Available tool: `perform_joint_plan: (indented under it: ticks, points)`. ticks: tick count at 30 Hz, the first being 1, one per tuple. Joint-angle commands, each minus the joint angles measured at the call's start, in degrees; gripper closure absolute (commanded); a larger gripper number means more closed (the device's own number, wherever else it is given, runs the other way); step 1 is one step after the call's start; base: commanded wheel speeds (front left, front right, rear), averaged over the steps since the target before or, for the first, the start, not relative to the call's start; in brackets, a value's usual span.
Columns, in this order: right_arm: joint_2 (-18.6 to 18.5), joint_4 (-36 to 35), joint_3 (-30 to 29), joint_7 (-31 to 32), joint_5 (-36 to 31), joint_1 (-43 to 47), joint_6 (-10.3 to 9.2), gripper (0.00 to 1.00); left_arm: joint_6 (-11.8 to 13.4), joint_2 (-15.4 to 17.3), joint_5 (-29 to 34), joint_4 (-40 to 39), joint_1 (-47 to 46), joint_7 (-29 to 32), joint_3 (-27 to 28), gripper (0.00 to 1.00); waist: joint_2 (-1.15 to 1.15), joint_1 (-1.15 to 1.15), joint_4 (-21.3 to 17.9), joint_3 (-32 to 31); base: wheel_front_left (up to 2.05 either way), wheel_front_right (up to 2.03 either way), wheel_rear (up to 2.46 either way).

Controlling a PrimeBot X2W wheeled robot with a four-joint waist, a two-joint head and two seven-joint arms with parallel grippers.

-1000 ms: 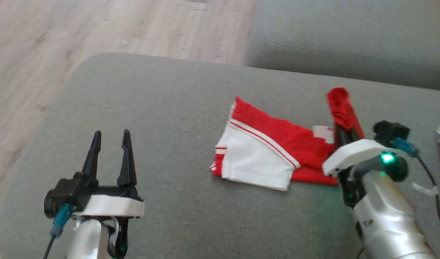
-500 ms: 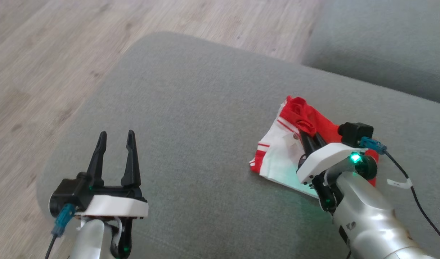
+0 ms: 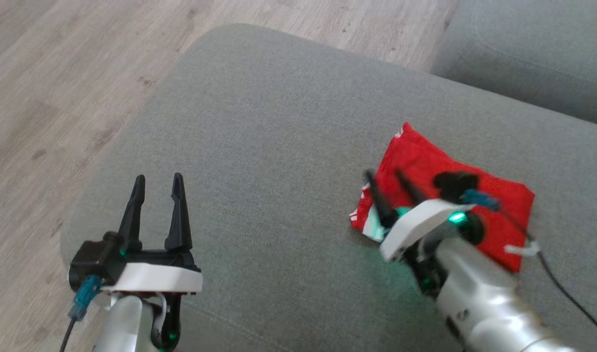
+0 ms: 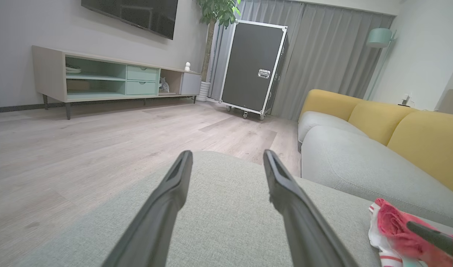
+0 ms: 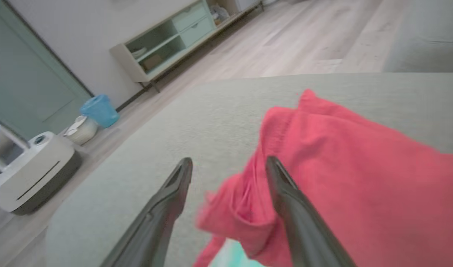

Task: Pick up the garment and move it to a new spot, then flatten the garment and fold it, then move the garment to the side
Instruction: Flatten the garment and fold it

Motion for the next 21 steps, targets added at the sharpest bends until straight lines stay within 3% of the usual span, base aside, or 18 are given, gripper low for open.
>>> perform_joint_plan:
  ticks: [1, 4, 9, 14, 21]
  points:
    - [0.9, -2.4, 2.3, -0.5, 1.2, 0.3, 0.2, 0.0, 0.2, 0.4, 0.4, -1.4, -2.3, -0.3, 1.2, 0.0, 0.0, -0.01, -0.3, -0.5, 0.0, 0.0, 0.0]
    - [0.9, -4.0, 6.5, -0.5, 4.8, 1.1, 0.2, 0.0, 0.0, 0.4, 0.9, -0.5, -2.4, -0.3, 0.5, 0.0, 0.0, -0.01, -1.1, -2.0, 0.0, 0.0, 0.0]
    - [0.9, -3.1, 5.7, -0.8, 5.7, -1.3, 0.2, 0.0, -0.2, 0.4, 1.8, -0.1, -2.2, -0.3, 0.6, 0.0, 0.0, -0.01, -5.0, -3.7, 0.0, 0.0, 0.0]
    - [0.6, -4.5, -6.8, -0.8, -4.7, -2.5, 0.2, 0.0, -0.2, 0.4, 1.4, -1.1, -2.0, -0.3, 0.9, 0.0, 0.0, -0.01, -9.5, -4.2, 0.0, 0.0, 0.0]
    - [-1.2, -16.8, -26.3, -0.8, -25.7, 6.6, 0.2, 0.0, -0.1, 0.4, 0.7, -2.2, -0.8, -0.3, 1.3, 0.0, 0.0, -0.01, -15.3, -4.2, 0.0, 0.0, 0.0]
